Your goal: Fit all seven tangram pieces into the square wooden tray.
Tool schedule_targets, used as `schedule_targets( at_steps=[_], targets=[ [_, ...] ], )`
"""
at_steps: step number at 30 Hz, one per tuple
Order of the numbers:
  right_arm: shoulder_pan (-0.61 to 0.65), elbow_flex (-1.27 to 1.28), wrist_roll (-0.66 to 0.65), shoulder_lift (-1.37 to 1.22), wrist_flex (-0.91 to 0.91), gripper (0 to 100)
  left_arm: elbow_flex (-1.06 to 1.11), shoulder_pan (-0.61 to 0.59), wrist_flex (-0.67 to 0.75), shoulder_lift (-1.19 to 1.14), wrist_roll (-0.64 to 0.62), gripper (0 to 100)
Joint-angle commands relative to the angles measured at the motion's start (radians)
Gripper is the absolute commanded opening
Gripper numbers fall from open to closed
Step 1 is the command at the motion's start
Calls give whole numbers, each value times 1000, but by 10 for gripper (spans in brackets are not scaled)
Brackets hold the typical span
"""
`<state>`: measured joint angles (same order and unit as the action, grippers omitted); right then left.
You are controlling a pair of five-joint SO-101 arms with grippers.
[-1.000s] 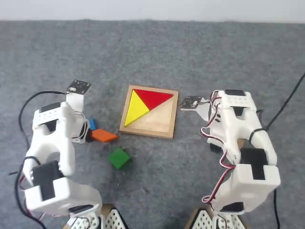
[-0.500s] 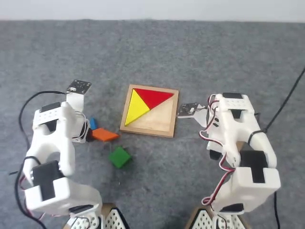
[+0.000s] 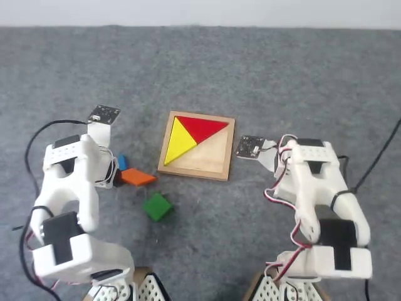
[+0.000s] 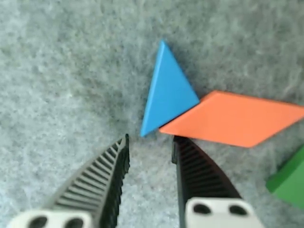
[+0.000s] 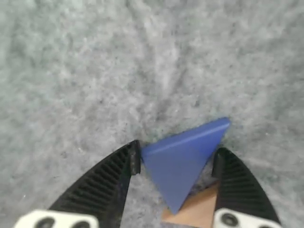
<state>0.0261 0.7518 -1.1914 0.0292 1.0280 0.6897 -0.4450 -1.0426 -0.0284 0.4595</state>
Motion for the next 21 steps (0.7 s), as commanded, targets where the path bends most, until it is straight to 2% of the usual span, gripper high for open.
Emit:
schedule_targets(
  at_steps=[1, 4, 10, 21],
  targets=[
    [7, 51, -20, 42, -41, 238, -1, 0, 11, 48, 2, 148],
    [7, 58, -18, 51, -47, 236, -1, 0, 9, 48, 2, 148],
    [7, 58, -18, 54, -47, 151, -1, 0, 8, 48, 2, 148],
    [8, 21, 44, 62, -44, 147, -1, 0, 8, 48, 2, 148]
  ],
)
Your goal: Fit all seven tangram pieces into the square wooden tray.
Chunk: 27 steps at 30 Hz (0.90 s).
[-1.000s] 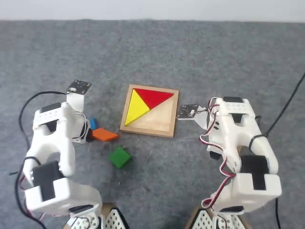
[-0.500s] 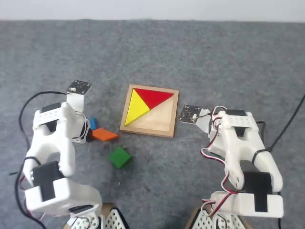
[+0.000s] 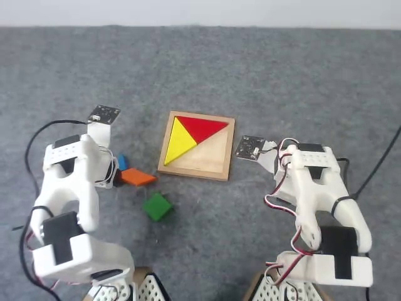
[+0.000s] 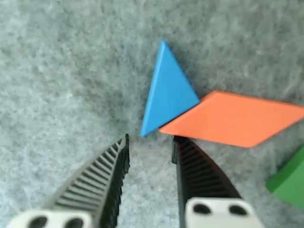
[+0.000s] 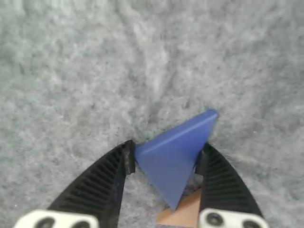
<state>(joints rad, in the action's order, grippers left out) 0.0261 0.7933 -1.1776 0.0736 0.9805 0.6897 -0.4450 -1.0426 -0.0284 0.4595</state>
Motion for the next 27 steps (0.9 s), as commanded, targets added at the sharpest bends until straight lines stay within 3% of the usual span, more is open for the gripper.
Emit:
schedule_targets(
  at_steps=[1, 5, 11, 18, 27],
  targets=[
    [8, -32, 52, 18, 5, 147, -1, 0, 8, 48, 2, 148],
    [12, -98, 120, 18, 44, 147, -1, 0, 8, 48, 2, 148],
    [21, -210, 120, 79, 228, 147, -1, 0, 8, 48, 2, 148],
    [44, -219, 117, 202, 288, 147, -1, 0, 8, 48, 2, 148],
    [196, -292, 120, 249, 302, 147, -1, 0, 8, 48, 2, 148]
  ],
)
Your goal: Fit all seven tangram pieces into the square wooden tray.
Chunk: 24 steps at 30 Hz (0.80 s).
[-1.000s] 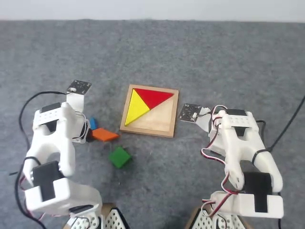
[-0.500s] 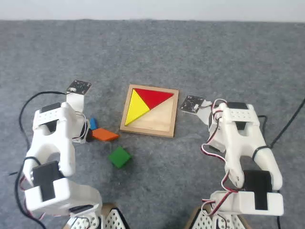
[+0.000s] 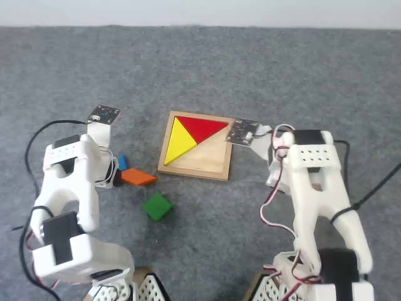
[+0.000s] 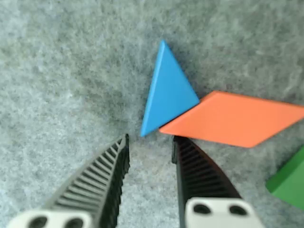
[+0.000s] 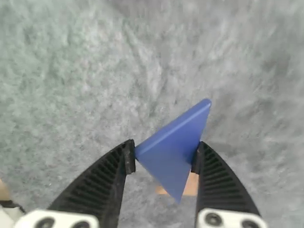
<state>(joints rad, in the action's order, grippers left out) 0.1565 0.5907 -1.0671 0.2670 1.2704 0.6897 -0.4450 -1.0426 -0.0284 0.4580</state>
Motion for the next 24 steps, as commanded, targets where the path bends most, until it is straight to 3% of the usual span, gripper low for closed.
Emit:
schedule_targets(
  at_steps=[1, 4, 9, 13, 17, 24],
  targets=[
    [94, -106, 8, 56, 2, 147, -1, 0, 8, 48, 3, 148],
    [188, -155, -6, 54, -35, 150, -1, 0, 8, 48, 3, 148],
    [331, -166, -201, -25, -150, 147, -4, -23, 14, 48, 2, 148],
    [427, -226, -227, -165, -185, 147, -4, -21, 15, 48, 2, 148],
    [443, -394, -229, -338, -162, 147, -2, -23, 25, 49, 2, 148],
    [430, -701, -232, -561, 30, 147, -2, -23, 26, 49, 2, 148]
  ],
)
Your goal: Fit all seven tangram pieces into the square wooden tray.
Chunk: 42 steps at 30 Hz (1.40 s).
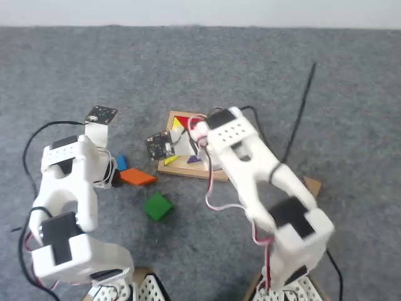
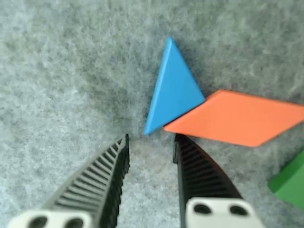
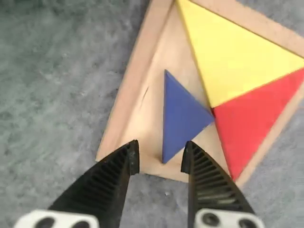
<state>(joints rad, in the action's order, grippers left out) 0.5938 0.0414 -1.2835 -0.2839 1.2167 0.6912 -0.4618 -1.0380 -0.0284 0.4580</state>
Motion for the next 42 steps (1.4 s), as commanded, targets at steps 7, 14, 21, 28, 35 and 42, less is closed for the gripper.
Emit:
schedule_targets(
  at_steps=[7, 14, 21, 28, 35, 42],
  targets=[
    [2, -279, -9, -27, 186, 151, -4, -5, 21, 49, 2, 148],
    [5, -273, 106, -186, 145, 187, -2, -6, 21, 49, 2, 148],
    [5, -278, 146, -236, 133, 238, -2, -8, 21, 49, 2, 148],
    [-2, -213, 189, -239, -5, 237, -2, -8, 21, 49, 2, 148],
    [-7, -192, 261, -234, -31, 98, -2, -8, 23, 49, 2, 148],
    [-7, -224, 479, -228, -1, 41, -2, -8, 23, 49, 2, 148]
  ],
)
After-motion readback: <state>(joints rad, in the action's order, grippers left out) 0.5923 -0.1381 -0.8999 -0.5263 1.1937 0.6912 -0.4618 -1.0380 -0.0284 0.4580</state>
